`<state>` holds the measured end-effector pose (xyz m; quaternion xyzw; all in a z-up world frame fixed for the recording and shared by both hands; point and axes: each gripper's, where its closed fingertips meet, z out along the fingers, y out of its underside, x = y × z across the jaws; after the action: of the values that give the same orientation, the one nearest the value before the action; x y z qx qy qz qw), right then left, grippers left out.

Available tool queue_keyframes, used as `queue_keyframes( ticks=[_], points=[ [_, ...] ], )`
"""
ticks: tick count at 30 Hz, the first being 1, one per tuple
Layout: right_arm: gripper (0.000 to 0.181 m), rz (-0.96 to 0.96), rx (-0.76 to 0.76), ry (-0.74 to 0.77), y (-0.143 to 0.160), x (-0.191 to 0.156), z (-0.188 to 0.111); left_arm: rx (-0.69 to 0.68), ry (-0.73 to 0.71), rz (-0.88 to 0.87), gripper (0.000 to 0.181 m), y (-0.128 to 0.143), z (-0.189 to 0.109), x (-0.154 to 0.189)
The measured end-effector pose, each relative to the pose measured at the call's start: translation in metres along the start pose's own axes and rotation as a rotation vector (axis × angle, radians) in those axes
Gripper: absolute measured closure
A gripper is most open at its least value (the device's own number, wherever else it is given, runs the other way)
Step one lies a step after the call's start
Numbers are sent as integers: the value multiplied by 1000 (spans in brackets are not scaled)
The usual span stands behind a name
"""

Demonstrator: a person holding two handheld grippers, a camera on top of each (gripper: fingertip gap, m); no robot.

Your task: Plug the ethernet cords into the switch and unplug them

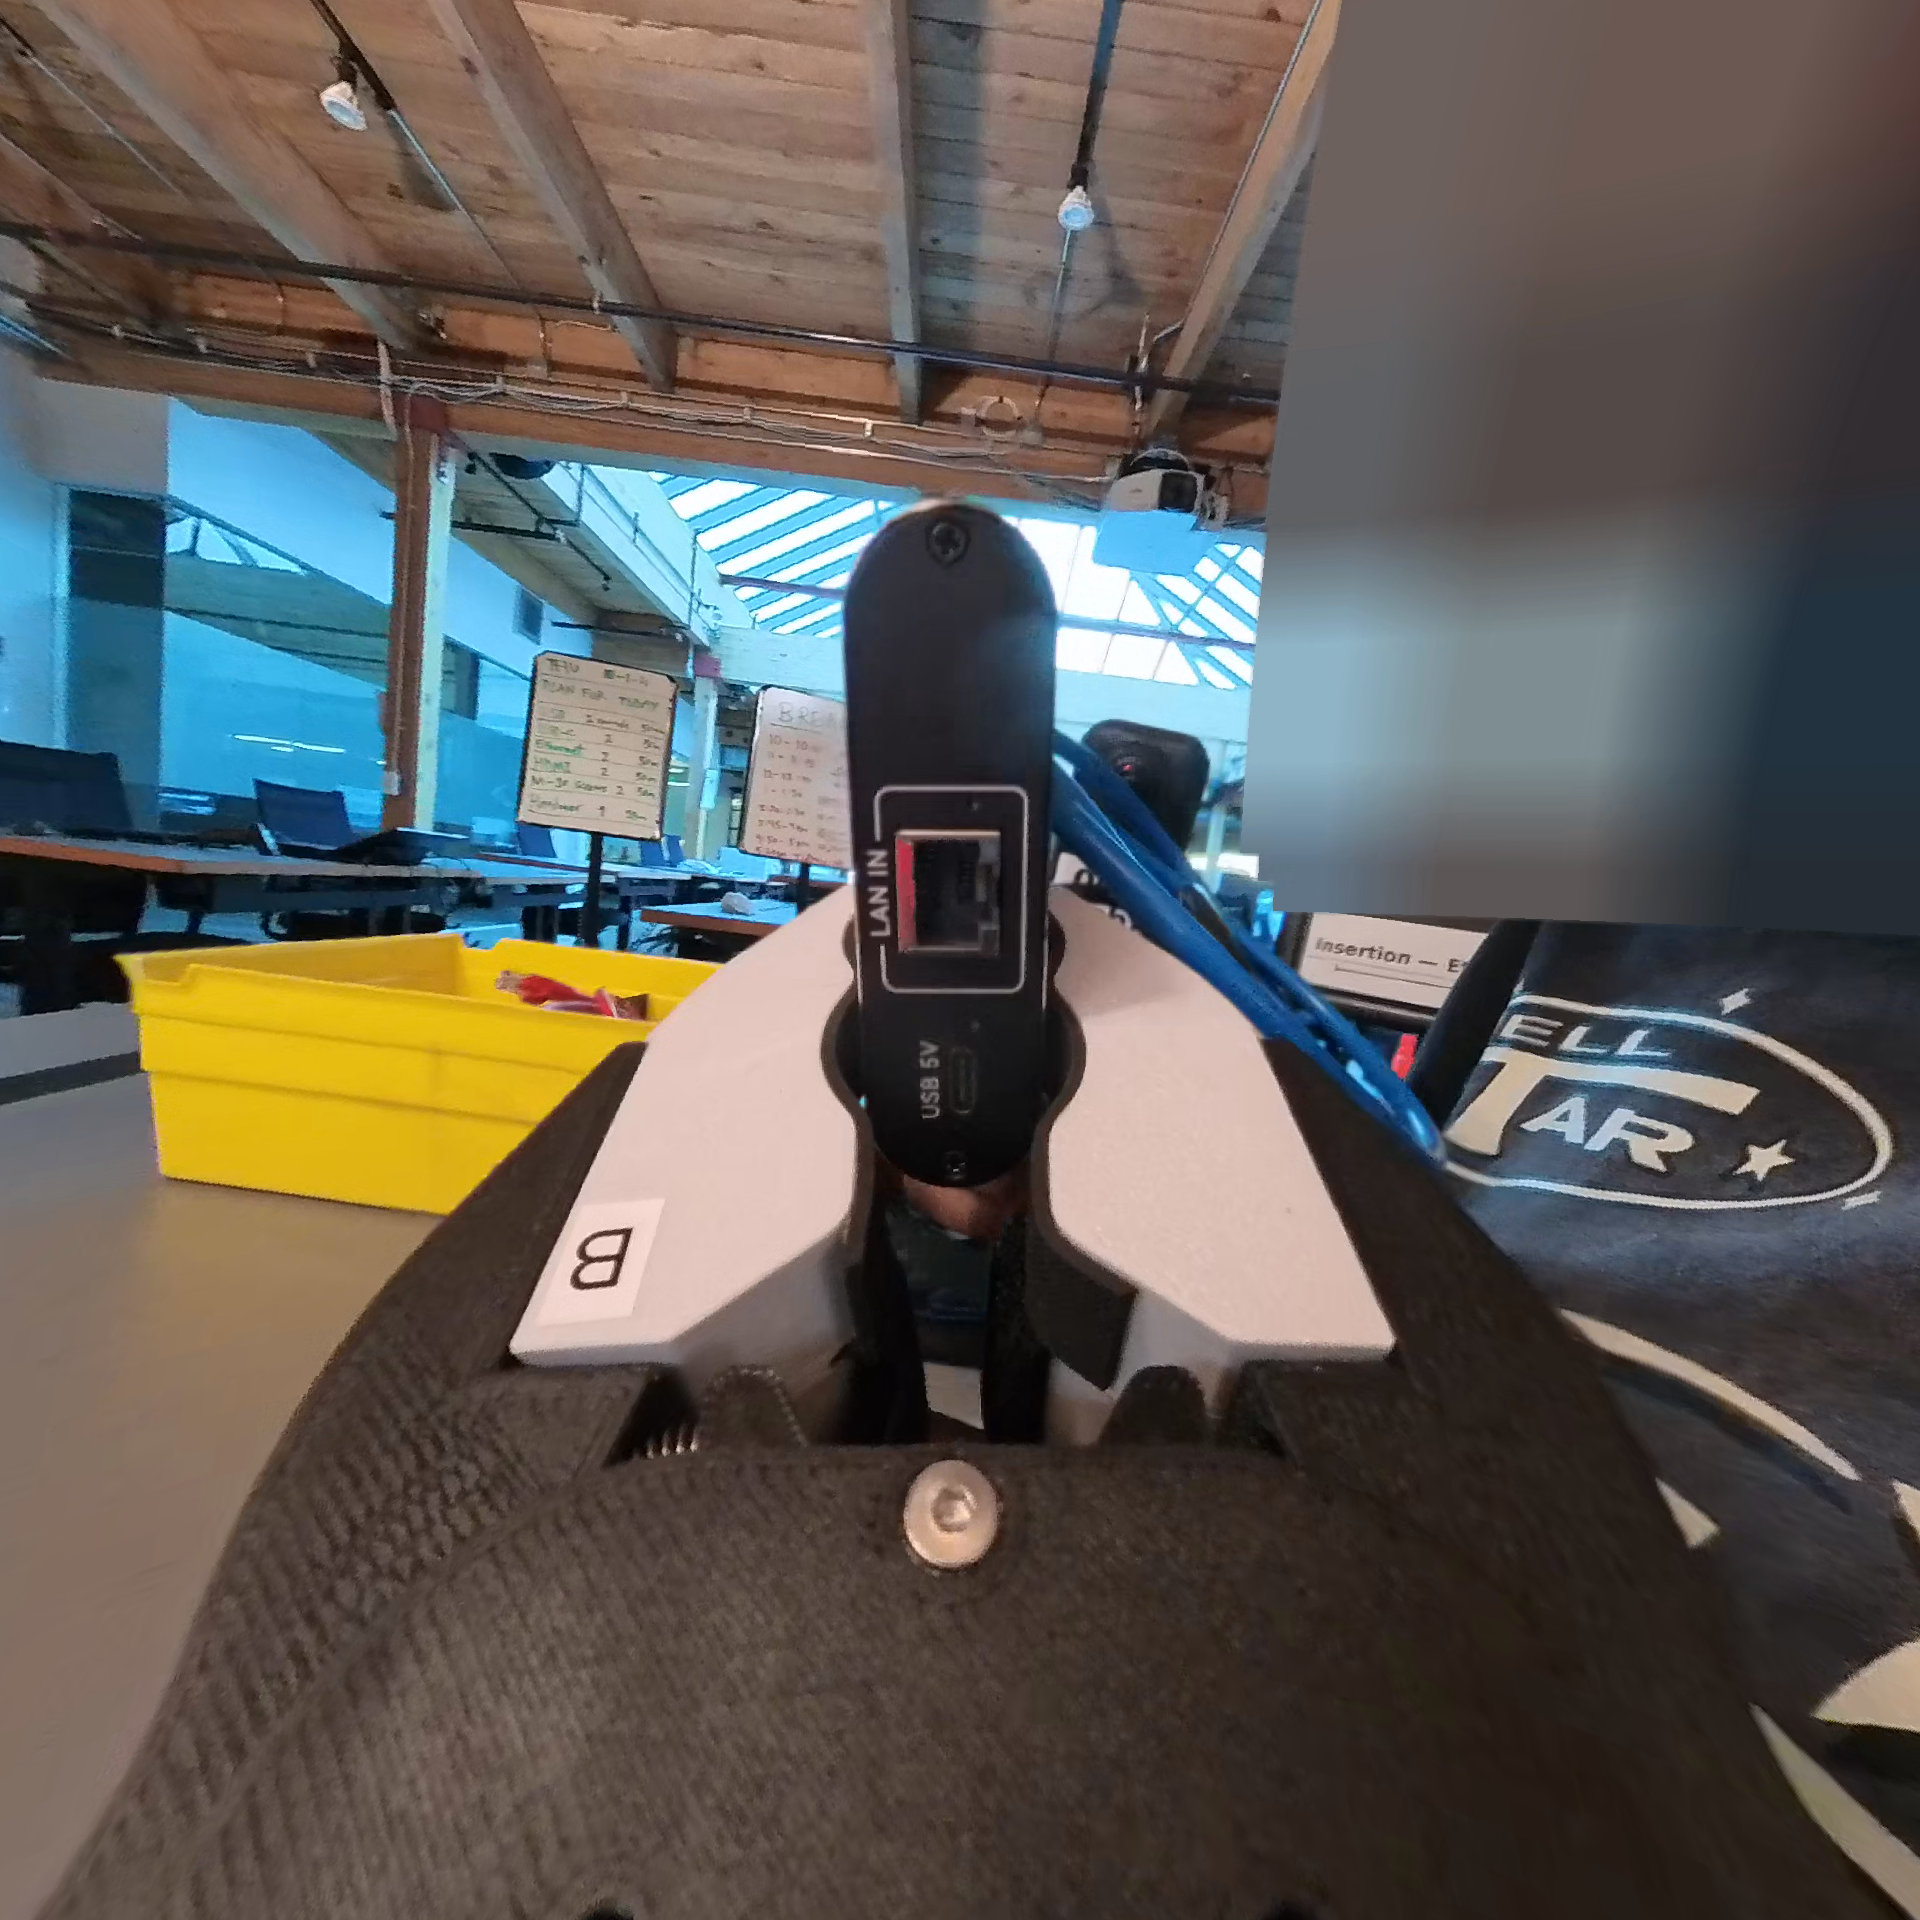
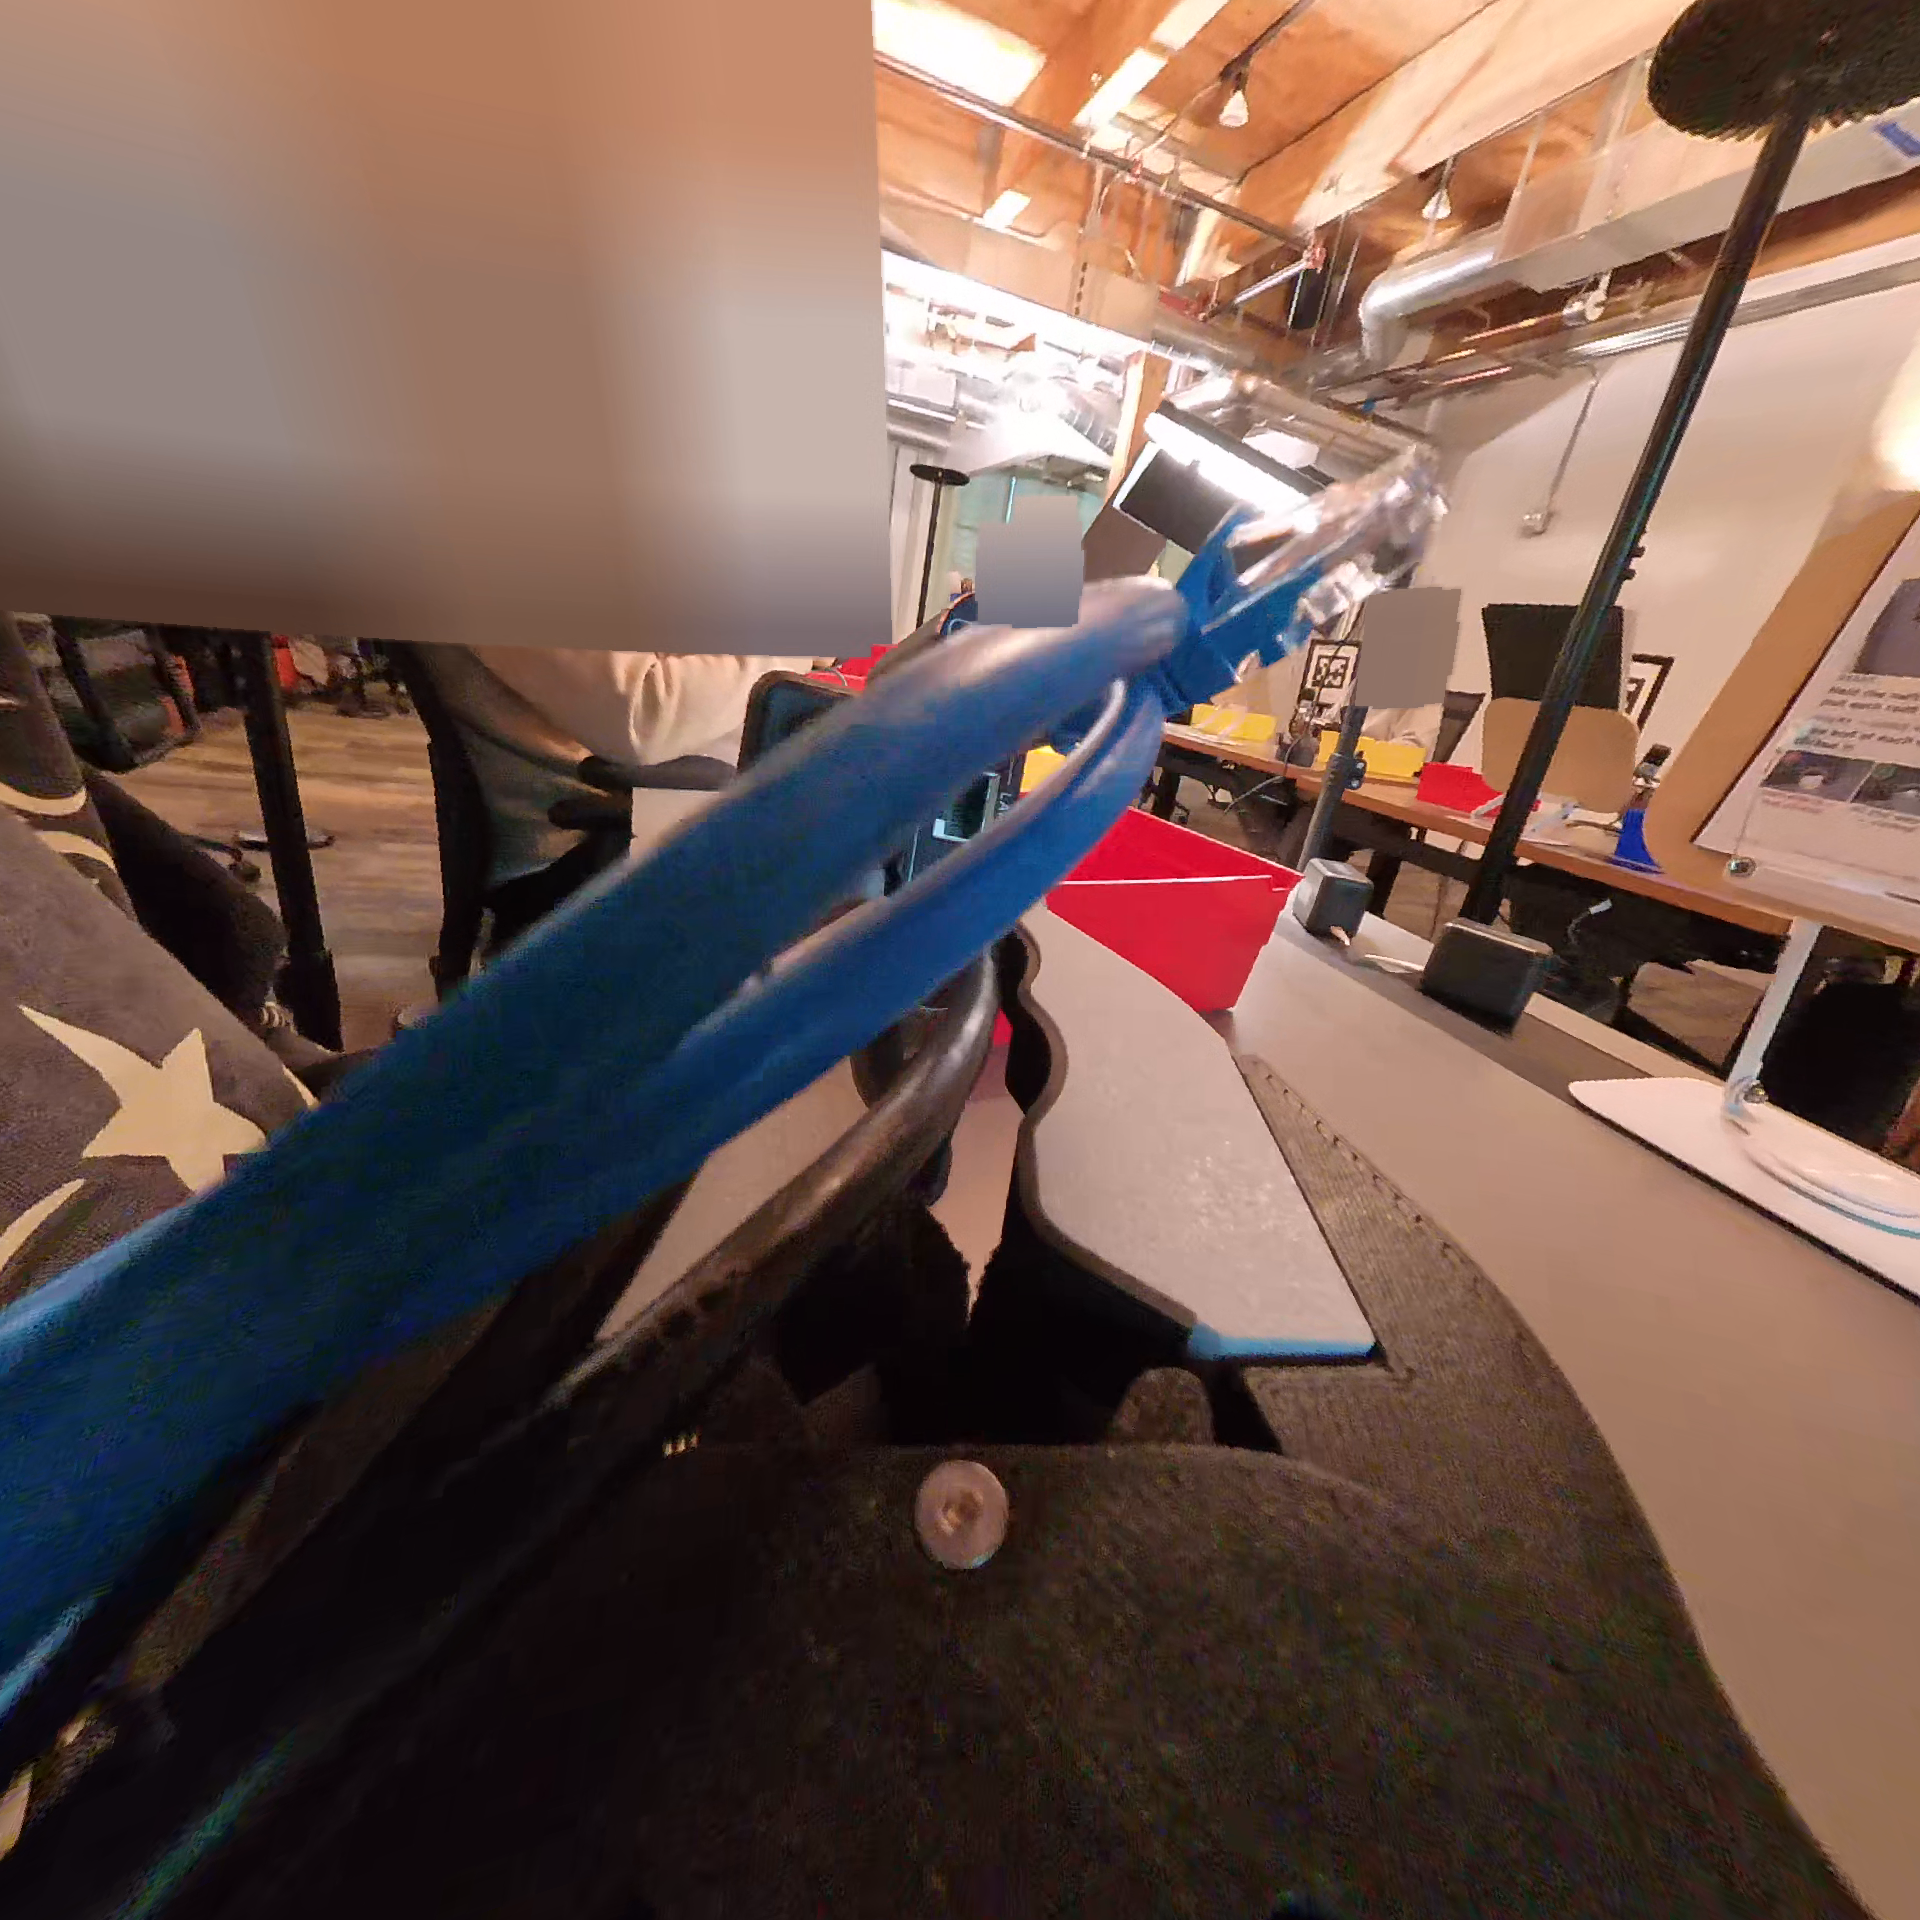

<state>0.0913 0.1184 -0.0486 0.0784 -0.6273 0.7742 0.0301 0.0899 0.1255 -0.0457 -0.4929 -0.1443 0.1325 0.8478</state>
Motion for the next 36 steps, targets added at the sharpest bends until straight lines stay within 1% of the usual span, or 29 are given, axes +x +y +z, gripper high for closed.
queue_keyframes(
  ticks=[3,6,9,10,11,14,16,17,18,20,22,24,26,28,32,34,35,36],
  points=[
    [169,-18,13,1,-3,0,-1,-4,-22,87,154,-1,1,3],
    [169,-71,-1,8,-3,-2,0,2,-26,130,154,-2,0,5],
    [168,-110,-18,33,-3,0,-1,-1,-22,110,154,-2,0,4],
    [37,-124,-19,42,-3,0,0,4,-22,102,154,-2,0,3],
    [38,-139,-25,50,-3,0,0,9,-13,87,155,-3,0,3],
    [24,-216,-50,84,-4,-1,0,12,15,28,155,-4,-1,4],
    [19,-199,-42,55,-6,-4,-1,-1,30,58,154,-2,0,8],
    [90,-176,-31,37,-7,-4,-2,-4,28,83,154,-2,1,10],
    [169,-141,-15,18,-7,-5,-2,-5,30,94,154,-2,1,11],
    [169,-99,2,8,-6,-3,-2,-8,13,105,155,-2,0,9],
    [169,-100,1,9,-4,-2,-2,-15,6,103,155,-1,1,7],
    [169,-134,-12,16,-3,-1,-3,-27,4,60,154,2,1,3],
    [169,-173,-13,-2,-4,-4,-5,-32,35,43,154,2,1,6],
    [169,-166,-9,-26,-6,-7,-6,-31,52,32,154,3,2,8],
    [172,-77,22,-72,-9,-10,-6,-24,65,48,155,2,2,12],
    [170,8,25,-107,-8,-9,-8,-56,50,90,154,7,3,11],
    [165,33,19,-114,-6,-8,-8,-56,57,72,154,8,3,11],
    [165,49,6,-110,-4,-6,-8,-47,57,37,155,7,3,9]
  ],
)
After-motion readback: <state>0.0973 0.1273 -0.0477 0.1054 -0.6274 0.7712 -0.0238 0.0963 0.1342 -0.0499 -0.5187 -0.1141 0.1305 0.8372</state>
